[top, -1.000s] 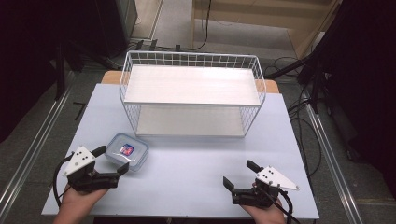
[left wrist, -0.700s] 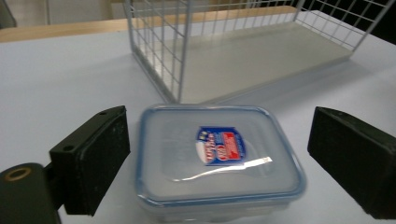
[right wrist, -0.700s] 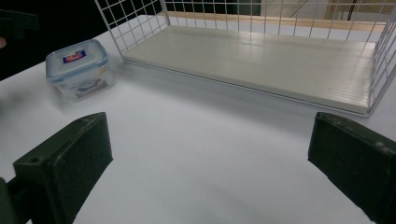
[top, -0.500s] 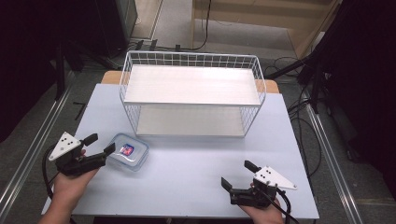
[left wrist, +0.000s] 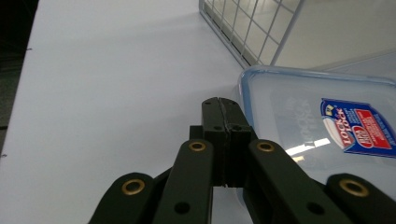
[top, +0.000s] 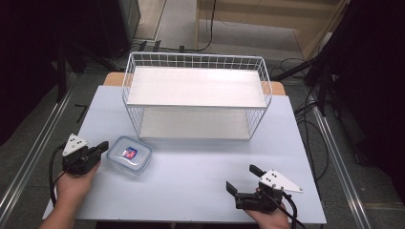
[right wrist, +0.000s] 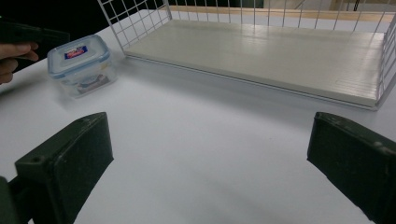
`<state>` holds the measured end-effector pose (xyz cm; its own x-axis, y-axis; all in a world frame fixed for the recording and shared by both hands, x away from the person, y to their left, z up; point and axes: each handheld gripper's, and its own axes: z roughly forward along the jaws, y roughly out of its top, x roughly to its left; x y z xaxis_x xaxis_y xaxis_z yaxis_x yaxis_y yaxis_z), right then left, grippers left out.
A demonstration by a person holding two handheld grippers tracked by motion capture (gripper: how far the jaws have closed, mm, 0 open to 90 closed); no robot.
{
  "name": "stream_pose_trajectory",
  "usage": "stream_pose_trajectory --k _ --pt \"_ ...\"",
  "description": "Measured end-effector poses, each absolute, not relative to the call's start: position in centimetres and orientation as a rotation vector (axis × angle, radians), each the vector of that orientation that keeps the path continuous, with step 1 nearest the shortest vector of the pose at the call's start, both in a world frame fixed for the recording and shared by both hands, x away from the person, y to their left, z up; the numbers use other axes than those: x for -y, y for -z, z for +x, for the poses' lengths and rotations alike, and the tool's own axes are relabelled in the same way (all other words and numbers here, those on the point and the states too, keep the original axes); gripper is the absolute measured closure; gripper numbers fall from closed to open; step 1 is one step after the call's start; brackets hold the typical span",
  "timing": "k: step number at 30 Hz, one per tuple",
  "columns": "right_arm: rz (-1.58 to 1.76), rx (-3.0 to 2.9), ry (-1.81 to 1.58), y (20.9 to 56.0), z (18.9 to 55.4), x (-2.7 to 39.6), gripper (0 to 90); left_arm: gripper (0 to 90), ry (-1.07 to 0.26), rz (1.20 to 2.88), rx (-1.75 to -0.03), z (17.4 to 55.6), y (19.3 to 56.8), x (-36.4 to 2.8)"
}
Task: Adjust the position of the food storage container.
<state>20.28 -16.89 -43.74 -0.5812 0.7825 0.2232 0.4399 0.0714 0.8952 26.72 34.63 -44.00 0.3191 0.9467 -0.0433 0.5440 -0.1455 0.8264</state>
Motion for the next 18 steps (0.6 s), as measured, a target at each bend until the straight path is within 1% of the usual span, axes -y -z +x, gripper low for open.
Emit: stream_pose_trajectory --k 7,18 --pt "1.24 -2.037 -1.517 43.8 20.3 17.0 0.3 90.0 -0.622 1.834 -1.28 26.7 44.1 -34.2" --pt "1.247 -2.034 -1.523 43.8 20.4 17.1 0.6 90.0 -0.546 1.913 -1.153 25.3 44.1 -30.9"
